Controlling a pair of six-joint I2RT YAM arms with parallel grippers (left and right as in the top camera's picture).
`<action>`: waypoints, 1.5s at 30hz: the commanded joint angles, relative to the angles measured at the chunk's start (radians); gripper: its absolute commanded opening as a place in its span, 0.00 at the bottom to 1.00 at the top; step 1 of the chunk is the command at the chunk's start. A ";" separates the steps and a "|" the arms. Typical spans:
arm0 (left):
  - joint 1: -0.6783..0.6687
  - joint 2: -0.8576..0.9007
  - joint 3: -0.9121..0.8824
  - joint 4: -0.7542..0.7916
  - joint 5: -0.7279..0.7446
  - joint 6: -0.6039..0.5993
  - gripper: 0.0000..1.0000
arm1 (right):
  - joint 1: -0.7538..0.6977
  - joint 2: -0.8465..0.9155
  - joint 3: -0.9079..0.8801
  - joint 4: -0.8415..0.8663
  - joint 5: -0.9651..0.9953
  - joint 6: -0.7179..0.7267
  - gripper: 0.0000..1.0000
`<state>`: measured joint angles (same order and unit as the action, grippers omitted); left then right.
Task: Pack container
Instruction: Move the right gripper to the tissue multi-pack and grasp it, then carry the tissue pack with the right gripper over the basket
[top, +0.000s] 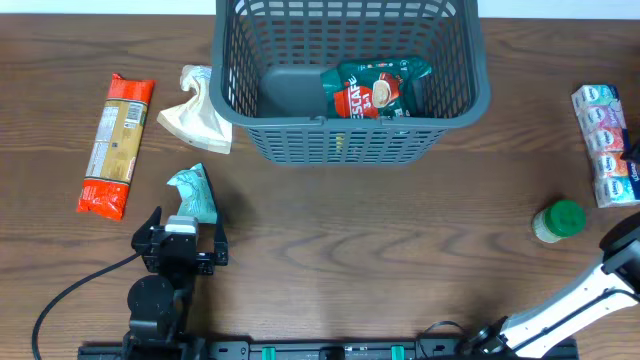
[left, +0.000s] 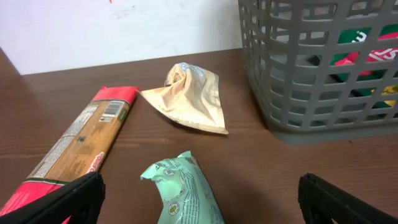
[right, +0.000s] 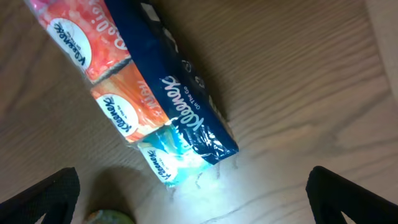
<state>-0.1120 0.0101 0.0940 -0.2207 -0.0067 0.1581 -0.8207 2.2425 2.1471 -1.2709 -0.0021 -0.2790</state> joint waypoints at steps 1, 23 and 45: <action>0.006 -0.006 -0.024 -0.009 -0.005 0.006 0.99 | 0.002 0.052 -0.003 -0.004 -0.049 -0.042 0.99; 0.006 -0.006 -0.024 -0.009 -0.005 0.006 0.99 | 0.130 0.295 -0.003 0.027 -0.062 -0.059 0.80; 0.006 -0.006 -0.024 -0.009 -0.005 0.006 0.99 | 0.238 0.166 0.000 -0.018 -0.216 0.066 0.01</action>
<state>-0.1120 0.0101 0.0940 -0.2211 -0.0067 0.1577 -0.6376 2.4783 2.1620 -1.2926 -0.1383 -0.2253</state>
